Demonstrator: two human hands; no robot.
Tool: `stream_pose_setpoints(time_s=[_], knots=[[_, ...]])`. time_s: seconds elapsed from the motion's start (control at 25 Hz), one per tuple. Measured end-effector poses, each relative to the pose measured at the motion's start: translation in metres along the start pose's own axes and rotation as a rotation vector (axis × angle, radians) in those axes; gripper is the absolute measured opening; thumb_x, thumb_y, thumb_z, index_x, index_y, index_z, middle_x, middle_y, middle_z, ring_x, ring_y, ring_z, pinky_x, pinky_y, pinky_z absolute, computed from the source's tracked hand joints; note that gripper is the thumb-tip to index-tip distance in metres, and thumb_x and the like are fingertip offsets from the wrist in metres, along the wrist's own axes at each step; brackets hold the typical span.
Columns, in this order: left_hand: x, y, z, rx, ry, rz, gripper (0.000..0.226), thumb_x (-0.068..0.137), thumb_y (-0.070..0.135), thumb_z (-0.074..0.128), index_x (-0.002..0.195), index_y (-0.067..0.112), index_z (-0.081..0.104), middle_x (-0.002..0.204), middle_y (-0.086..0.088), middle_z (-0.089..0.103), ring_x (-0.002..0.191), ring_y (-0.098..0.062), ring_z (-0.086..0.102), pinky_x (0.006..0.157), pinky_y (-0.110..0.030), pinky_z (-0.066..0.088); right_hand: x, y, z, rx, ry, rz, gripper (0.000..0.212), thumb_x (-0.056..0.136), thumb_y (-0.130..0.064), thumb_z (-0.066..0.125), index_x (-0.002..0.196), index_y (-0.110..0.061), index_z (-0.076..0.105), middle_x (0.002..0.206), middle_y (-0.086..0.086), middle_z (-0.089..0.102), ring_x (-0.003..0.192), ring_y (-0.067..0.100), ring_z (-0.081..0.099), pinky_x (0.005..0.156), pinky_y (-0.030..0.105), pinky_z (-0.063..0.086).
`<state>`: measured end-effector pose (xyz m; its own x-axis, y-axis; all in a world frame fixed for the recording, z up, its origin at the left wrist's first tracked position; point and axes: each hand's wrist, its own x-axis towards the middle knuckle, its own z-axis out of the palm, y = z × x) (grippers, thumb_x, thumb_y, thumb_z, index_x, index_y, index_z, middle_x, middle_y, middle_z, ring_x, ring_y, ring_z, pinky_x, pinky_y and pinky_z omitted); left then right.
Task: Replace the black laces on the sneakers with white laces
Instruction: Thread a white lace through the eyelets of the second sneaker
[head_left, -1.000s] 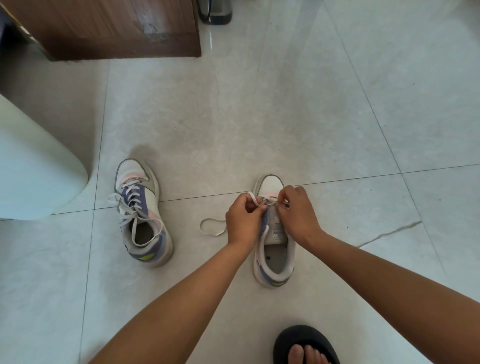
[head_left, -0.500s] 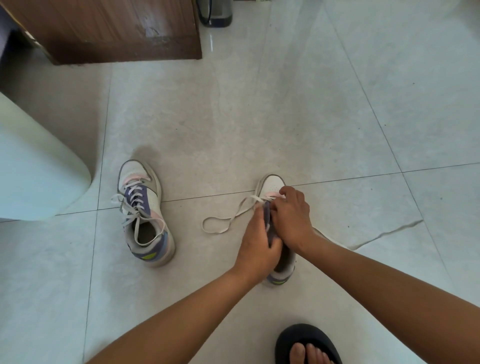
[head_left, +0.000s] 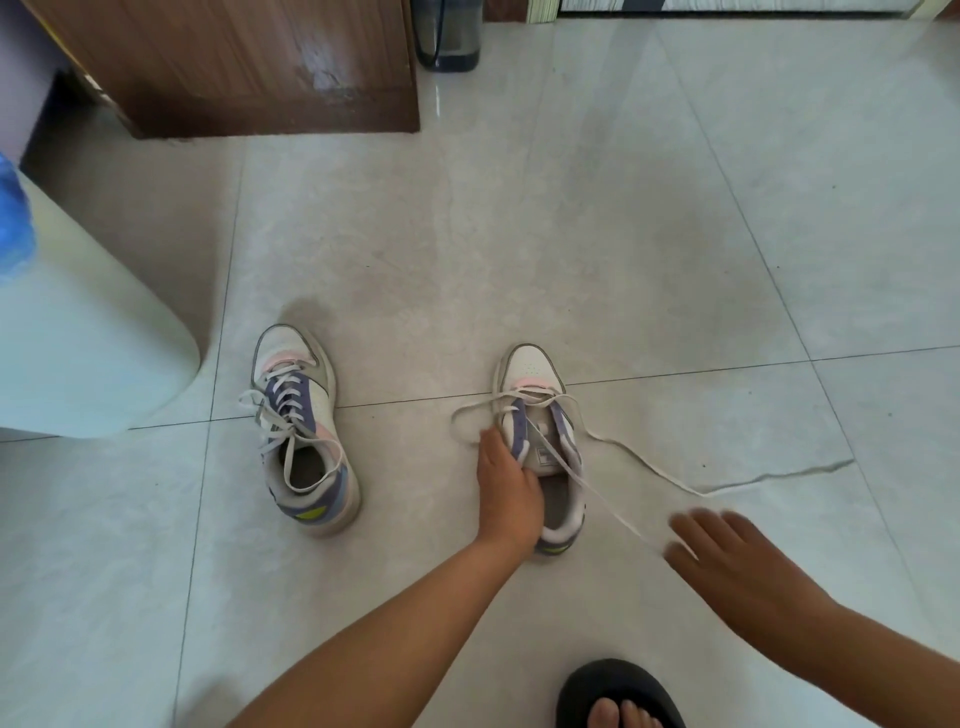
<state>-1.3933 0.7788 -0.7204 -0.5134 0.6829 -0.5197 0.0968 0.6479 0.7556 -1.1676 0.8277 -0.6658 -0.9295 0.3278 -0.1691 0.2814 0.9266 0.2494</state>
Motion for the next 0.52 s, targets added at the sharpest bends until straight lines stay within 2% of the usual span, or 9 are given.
stream_pose_setpoints(time_s=[0.08, 0.16, 0.2, 0.24, 0.28, 0.32, 0.36, 0.44, 0.52], knots=[[0.0, 0.002, -0.004, 0.03, 0.001, 0.028, 0.052, 0.088, -0.006, 0.037, 0.139, 0.002, 0.03, 0.141, -0.013, 0.035, 0.132, -0.028, 0.036, 0.109, -0.039, 0.032, -0.06, 0.002, 0.035, -0.142, -0.127, -0.083, 0.023, 0.072, 0.001, 0.033, 0.08, -0.016, 0.045, 0.092, 0.011, 0.051, 0.081, 0.028, 0.044, 0.065, 0.039, 0.033], [-0.001, 0.001, -0.005, 0.052, -0.014, 0.027, 0.052, 0.09, -0.004, 0.037, 0.141, 0.001, 0.028, 0.143, -0.014, 0.034, 0.133, -0.028, 0.034, 0.11, -0.038, 0.03, -0.096, 0.014, 0.061, -0.14, -0.121, -0.118, 0.028, 0.086, -0.003, 0.021, 0.074, -0.018, 0.041, 0.079, 0.006, 0.059, 0.074, 0.024, 0.045, 0.06, 0.033, 0.027], [-0.001, 0.0, -0.004, 0.053, -0.012, 0.025, 0.051, 0.09, -0.003, 0.038, 0.14, 0.002, 0.029, 0.141, -0.013, 0.035, 0.131, -0.027, 0.035, 0.109, -0.036, 0.031, -0.092, 0.02, 0.063, -0.105, -0.116, -0.094, 0.03, 0.088, -0.004, 0.022, 0.073, -0.017, 0.045, 0.075, 0.004, 0.061, 0.073, 0.023, 0.047, 0.058, 0.031, 0.03], [-0.001, 0.0, -0.004, 0.052, -0.011, 0.026, 0.05, 0.09, -0.002, 0.039, 0.139, 0.003, 0.032, 0.138, -0.012, 0.038, 0.129, -0.026, 0.038, 0.107, -0.034, 0.033, -0.079, 0.024, 0.055, -0.065, -0.089, -0.058, 0.023, 0.087, -0.005, 0.033, 0.075, -0.016, 0.049, 0.075, 0.005, 0.06, 0.072, 0.024, 0.048, 0.056, 0.032, 0.035], [-0.001, 0.001, -0.005, 0.05, -0.01, 0.032, 0.048, 0.089, -0.003, 0.039, 0.136, 0.004, 0.035, 0.135, -0.011, 0.041, 0.125, -0.026, 0.041, 0.105, -0.033, 0.035, -0.051, 0.026, 0.049, 0.002, 0.01, -0.039, 0.008, 0.08, -0.008, 0.049, 0.08, -0.016, 0.051, 0.077, 0.006, 0.058, 0.07, 0.025, 0.05, 0.053, 0.035, 0.039], [-0.001, 0.001, -0.005, 0.05, -0.013, 0.041, 0.046, 0.088, -0.003, 0.039, 0.134, 0.004, 0.038, 0.132, -0.011, 0.043, 0.123, -0.026, 0.043, 0.103, -0.033, 0.037, -0.013, 0.022, 0.038, 0.126, 0.096, 0.026, 0.018, 0.072, -0.011, 0.063, 0.084, -0.016, 0.05, 0.077, 0.006, 0.056, 0.066, 0.026, 0.053, 0.05, 0.035, 0.042], [0.0, 0.002, -0.006, 0.052, -0.016, 0.05, 0.045, 0.088, -0.004, 0.039, 0.132, 0.004, 0.039, 0.13, -0.011, 0.044, 0.12, -0.026, 0.044, 0.102, -0.034, 0.038, 0.03, 0.016, 0.021, 0.237, 0.165, 0.127, 0.023, 0.071, -0.015, 0.068, 0.086, -0.016, 0.051, 0.075, 0.006, 0.056, 0.062, 0.027, 0.055, 0.048, 0.034, 0.044], [0.001, 0.001, -0.006, 0.052, -0.009, 0.061, 0.044, 0.085, -0.006, 0.04, 0.127, 0.004, 0.043, 0.124, -0.012, 0.047, 0.115, -0.026, 0.047, 0.1, -0.035, 0.04, 0.101, 0.003, -0.007, 0.375, 0.24, 0.32, 0.011, 0.077, -0.021, 0.062, 0.082, -0.012, 0.06, 0.074, 0.009, 0.057, 0.061, 0.031, 0.056, 0.048, 0.034, 0.047], [0.002, 0.0, -0.004, 0.049, 0.01, 0.078, 0.042, 0.082, -0.007, 0.04, 0.122, 0.003, 0.046, 0.118, -0.013, 0.051, 0.11, -0.027, 0.05, 0.096, -0.038, 0.043, 0.148, -0.01, -0.025, 0.408, 0.074, 0.458, 0.017, 0.077, -0.02, 0.068, 0.086, -0.006, 0.065, 0.083, 0.014, 0.059, 0.072, 0.034, 0.057, 0.056, 0.037, 0.046]])
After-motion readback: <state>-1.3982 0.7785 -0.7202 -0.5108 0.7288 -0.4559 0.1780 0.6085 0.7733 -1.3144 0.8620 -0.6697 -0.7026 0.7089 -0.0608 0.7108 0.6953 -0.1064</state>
